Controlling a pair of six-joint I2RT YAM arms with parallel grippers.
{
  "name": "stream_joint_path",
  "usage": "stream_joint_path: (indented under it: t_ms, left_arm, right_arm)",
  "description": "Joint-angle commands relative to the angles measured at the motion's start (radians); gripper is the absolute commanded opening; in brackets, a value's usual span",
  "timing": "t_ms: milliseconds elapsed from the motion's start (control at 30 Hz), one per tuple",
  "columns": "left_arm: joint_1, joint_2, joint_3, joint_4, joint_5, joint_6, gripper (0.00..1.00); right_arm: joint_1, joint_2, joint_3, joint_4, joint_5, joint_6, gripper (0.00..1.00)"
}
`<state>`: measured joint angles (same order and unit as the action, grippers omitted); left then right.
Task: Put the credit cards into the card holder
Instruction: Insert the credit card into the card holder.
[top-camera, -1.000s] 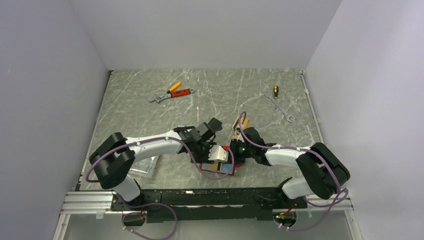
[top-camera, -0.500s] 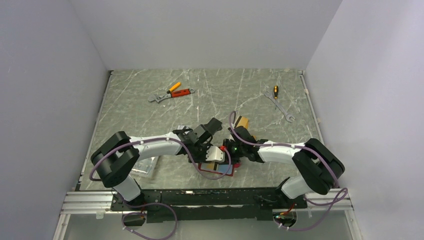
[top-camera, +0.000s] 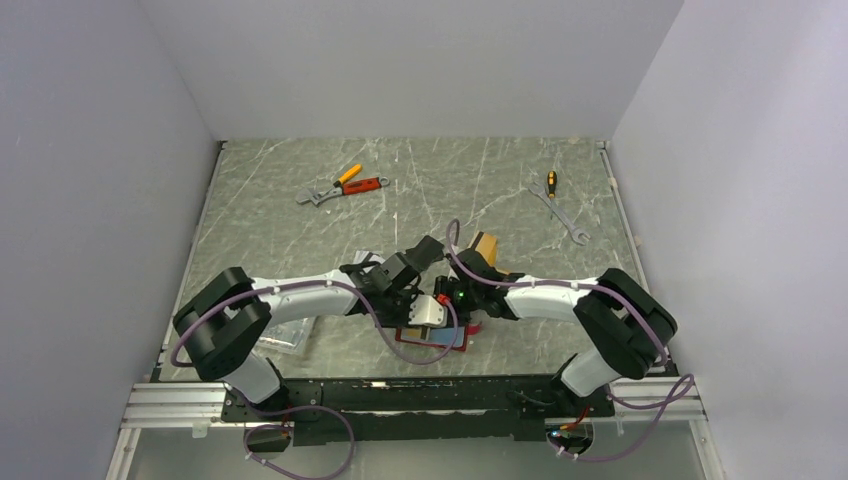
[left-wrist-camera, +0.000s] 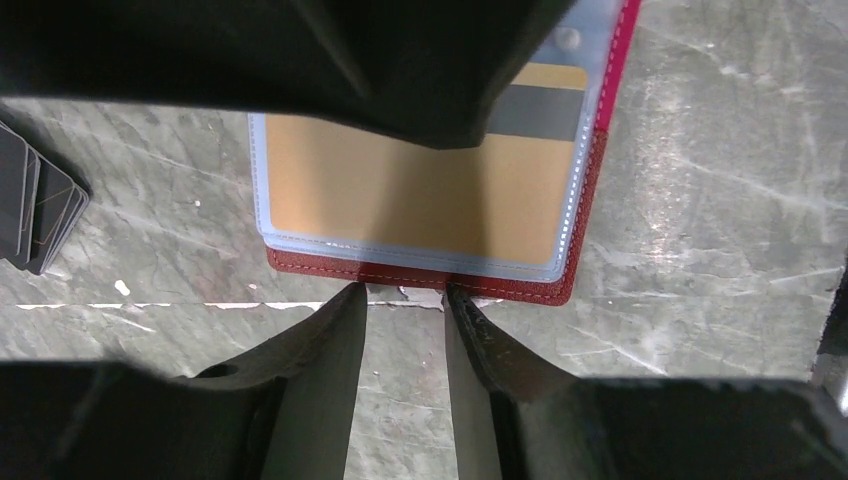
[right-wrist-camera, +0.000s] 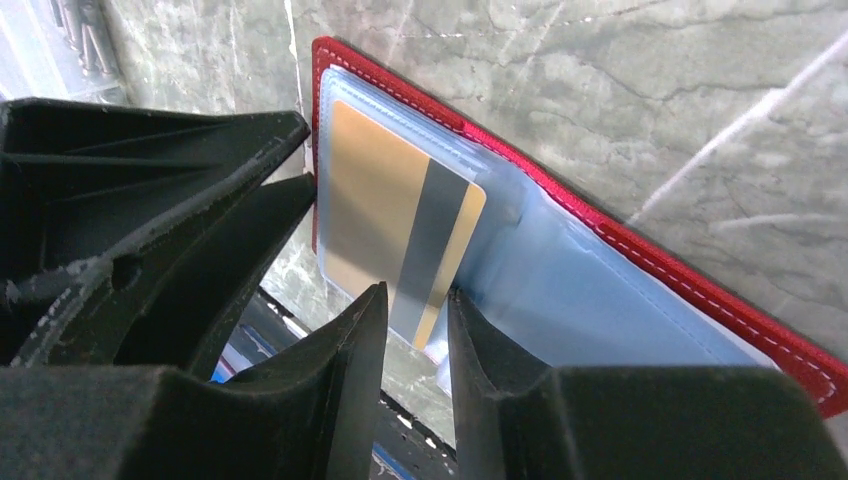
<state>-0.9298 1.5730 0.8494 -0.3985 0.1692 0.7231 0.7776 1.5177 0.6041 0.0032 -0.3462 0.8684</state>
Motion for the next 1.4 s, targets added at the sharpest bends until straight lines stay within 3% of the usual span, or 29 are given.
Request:
stream_joint_path:
  t_ms: [0, 267, 433, 633, 900, 1367]
  left_arm:
    - [-0.010, -0.039, -0.043, 0.020, 0.074, 0.034, 0.41]
    - [0.018, -0.063, -0.052, 0.022, 0.095, 0.052, 0.40]
    - [0.039, -0.066, -0.059, 0.024, 0.097, 0.058, 0.40]
    - [0.039, -0.061, -0.057, 0.027, 0.092, 0.061, 0.40]
    - [0.036, -0.036, -0.030, 0.026, 0.093, 0.055, 0.39]
    - [0.006, -0.050, -0.026, 0.013, 0.080, 0.050, 0.39]
  right_arm:
    - [0.011, 0.038, 0.031, 0.052, -0.015, 0.009, 0.32]
    - [-0.058, -0.091, -0.075, 0.065, -0.063, -0.010, 0.34]
    - [-0.116, -0.125, -0.135, 0.114, -0.126, -0.010, 0.22]
    - [-0.118, -0.050, -0.104, 0.150, -0.130, 0.000, 0.00]
    - [-0.094, 0.014, -0.095, 0.213, -0.132, 0.043, 0.00]
    - [-0.058, -0.006, -0.014, 0.082, -0.104, 0.020, 0.00]
